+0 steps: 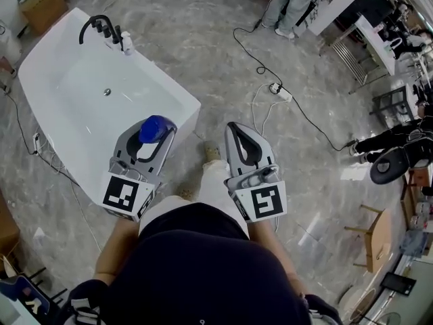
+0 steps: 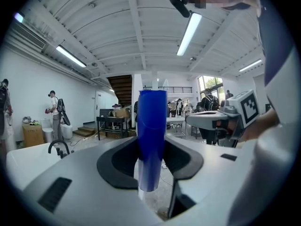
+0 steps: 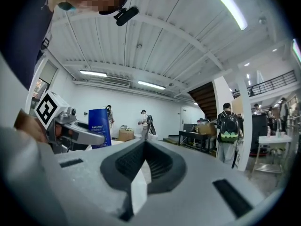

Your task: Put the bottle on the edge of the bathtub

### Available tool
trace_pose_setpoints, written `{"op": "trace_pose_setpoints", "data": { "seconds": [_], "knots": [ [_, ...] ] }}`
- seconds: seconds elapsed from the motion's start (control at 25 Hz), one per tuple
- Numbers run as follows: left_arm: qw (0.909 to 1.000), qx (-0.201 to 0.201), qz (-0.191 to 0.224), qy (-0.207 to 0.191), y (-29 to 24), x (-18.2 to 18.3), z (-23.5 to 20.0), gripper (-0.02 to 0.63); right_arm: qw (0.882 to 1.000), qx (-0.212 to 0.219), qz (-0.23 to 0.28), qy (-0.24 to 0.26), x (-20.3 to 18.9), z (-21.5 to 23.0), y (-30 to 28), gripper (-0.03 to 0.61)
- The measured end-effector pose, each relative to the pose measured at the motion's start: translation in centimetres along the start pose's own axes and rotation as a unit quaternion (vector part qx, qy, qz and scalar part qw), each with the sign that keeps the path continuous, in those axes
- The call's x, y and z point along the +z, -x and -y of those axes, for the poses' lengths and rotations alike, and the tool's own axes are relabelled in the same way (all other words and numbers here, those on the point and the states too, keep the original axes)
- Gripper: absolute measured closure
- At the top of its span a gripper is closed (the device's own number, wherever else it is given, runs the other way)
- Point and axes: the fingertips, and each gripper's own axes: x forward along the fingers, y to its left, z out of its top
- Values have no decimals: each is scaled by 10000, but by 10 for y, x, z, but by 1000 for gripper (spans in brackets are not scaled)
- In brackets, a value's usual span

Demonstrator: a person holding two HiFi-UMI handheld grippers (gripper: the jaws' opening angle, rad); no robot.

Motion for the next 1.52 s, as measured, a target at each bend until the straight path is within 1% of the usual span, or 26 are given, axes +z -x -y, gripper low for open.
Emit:
{"op": "trace_pose_setpoints", "data": {
  "seconds": [0.08, 0.16, 0.32, 0.44, 0.52, 0.6, 0.76, 1.12, 1.36, 1.52],
  "knots": [
    [9999, 127, -26, 29, -10, -3, -10, 460, 9999, 75, 30, -66, -4, 13, -16, 577],
    [9995, 321, -20, 31, -23, -4, -25, 460, 9995, 247, 156, -80, -4, 29, -42, 577],
    [9975, 707, 19, 77, -54, 2, -57, 460, 9969, 714, 334, -21, 3, 52, -104, 577],
    [9944, 1052, 30, 84, -83, 17, -85, 460, 9926, 1155, 386, -9, 15, 71, -161, 577],
    [9903, 1386, 81, 36, -101, 30, -107, 460, 9864, 1554, 541, 4, 26, 79, -200, 577],
    [9862, 1656, 91, 23, -116, 38, -123, 460, 9805, 1854, 653, -10, 33, 86, -231, 577],
    [9788, 2040, 27, 180, -133, 43, -144, 460, 9689, 2392, 626, -100, 31, 86, -270, 577],
    [9581, 2844, 22, 334, -160, 43, -179, 460, 9439, 3217, 740, -110, 29, 90, -333, 577],
    [9418, 3339, 95, 363, -166, 47, -195, 460, 9292, 3591, 854, -160, 31, 93, -364, 577],
    [9322, 3597, 108, 395, -164, 47, -197, 460, 9210, 3786, 877, -248, 29, 87, -375, 577]
  ]
}}
